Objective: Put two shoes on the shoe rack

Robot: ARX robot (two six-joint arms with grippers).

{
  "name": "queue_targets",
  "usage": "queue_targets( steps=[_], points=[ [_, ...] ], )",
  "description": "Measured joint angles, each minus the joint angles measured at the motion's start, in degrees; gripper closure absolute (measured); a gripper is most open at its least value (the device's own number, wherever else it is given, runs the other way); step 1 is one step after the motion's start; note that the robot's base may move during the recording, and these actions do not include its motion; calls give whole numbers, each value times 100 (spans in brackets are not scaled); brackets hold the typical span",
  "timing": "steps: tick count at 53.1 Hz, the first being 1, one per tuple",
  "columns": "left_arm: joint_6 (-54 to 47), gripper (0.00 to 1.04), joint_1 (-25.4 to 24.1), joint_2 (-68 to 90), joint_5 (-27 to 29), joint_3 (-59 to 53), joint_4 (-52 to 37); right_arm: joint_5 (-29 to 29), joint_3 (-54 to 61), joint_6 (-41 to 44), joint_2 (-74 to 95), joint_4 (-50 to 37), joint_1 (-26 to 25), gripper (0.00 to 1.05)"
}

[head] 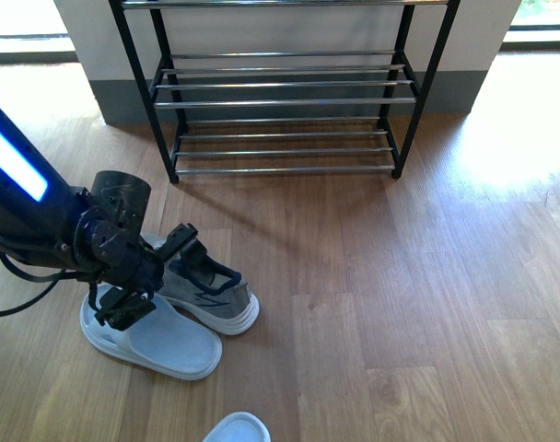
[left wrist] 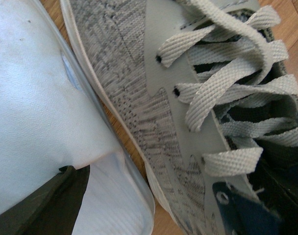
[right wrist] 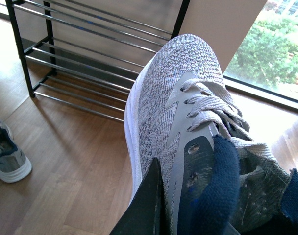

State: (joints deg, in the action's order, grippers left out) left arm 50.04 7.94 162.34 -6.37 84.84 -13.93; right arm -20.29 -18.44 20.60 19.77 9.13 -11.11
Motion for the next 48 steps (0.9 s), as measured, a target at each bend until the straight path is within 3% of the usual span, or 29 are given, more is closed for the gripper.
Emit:
queue_targets(
  steps=[33, 35, 48],
  points=[
    [-293, 100, -20, -46, 186, -42, 94, 0, -2, 0, 0, 0, 0, 103],
    [-299, 104, -26, -140, 258, -170, 70, 0, -2, 0, 0, 0, 2, 103],
    [-503, 103, -208, -1165, 562, -1440, -348, 0, -2, 0, 0, 0, 2, 103]
  ],
)
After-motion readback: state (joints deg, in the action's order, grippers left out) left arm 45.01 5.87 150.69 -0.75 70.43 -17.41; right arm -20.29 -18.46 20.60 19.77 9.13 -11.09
